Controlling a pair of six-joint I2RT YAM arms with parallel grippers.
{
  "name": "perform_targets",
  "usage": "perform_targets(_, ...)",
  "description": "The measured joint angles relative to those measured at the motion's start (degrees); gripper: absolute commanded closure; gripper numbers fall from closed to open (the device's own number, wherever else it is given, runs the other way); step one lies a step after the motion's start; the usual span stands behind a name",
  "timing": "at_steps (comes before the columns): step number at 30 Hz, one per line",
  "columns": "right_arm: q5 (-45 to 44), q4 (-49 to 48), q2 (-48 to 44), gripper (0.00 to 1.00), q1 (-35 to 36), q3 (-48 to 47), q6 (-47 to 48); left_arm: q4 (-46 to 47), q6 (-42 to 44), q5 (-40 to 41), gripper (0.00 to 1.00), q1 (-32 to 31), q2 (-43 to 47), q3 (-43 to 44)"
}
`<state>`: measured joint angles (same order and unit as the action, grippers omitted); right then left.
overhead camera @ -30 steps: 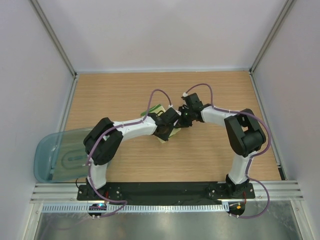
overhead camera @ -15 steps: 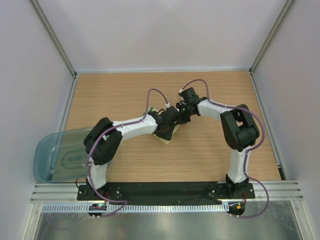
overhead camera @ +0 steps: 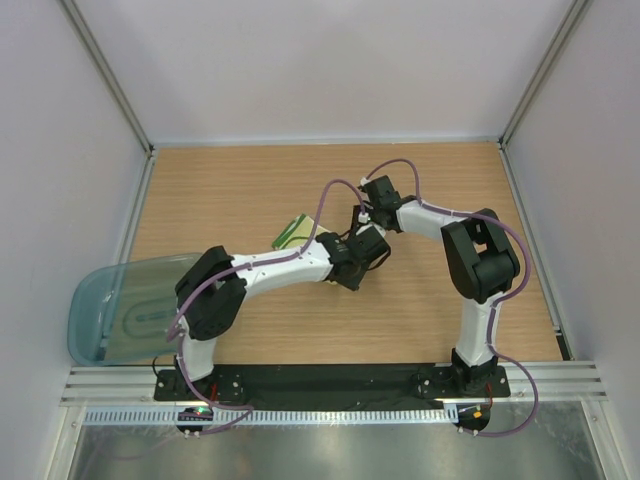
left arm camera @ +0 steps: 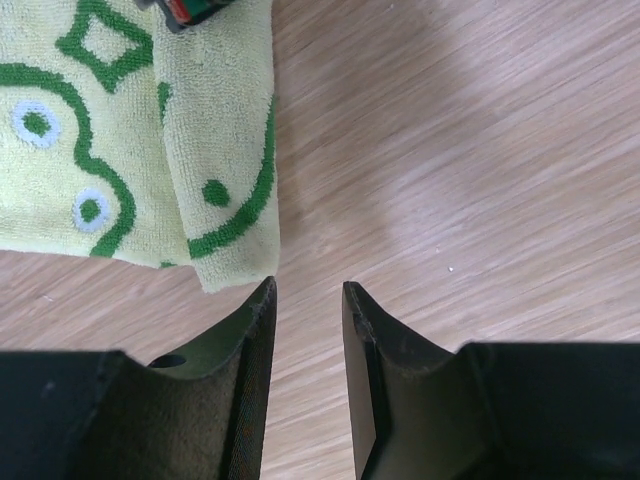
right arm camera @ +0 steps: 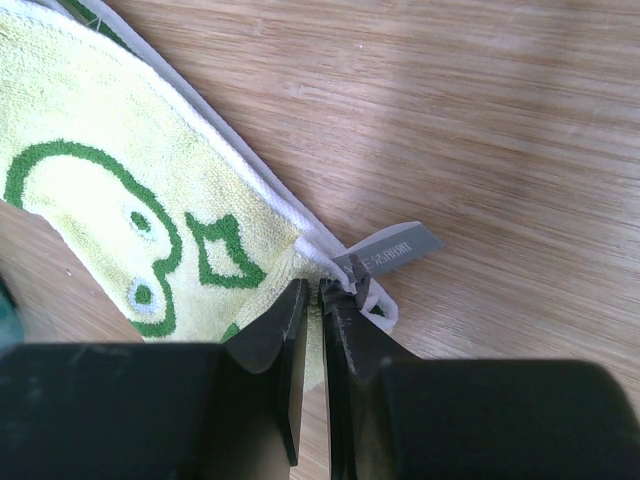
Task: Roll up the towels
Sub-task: Roll the towel
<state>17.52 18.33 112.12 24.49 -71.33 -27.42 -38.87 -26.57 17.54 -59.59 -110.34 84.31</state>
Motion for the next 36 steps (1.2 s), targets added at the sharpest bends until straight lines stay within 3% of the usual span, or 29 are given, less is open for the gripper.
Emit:
perform_targets(13, 0.22, -0.39, 0.0, 0.83, -0.13, 0.24, -0.04, 0.0, 3.54, 5.75, 0.61, -1.2, -1.46, 0.0)
perform_targets(22, 0.52, -0.76, 0.0, 0.84, -0.24, 0.46, -0.07, 5.86, 4.76, 4.2, 0.61, 1.49, -3.93, -4.74)
perform_targets(29, 0.63, -1.53, 0.0, 0.84, -0.24, 0.63, -0.11, 10.97, 4.81, 2.97, 0.55, 3.67, -2.56, -8.37)
perform_targets(35, 0.61, -1.64, 0.0, 0.84, -0.24, 0.63, -0.09, 16.44, 5.27, 0.44, 0.57, 6.36, -0.55, -12.28)
perform_targets(36, 0.59, -1.64, 0.0, 0.84, -0.24, 0.63, -0.09, 17.33, 5.66, 0.04, 0.63, 6.64, -0.22, -12.9)
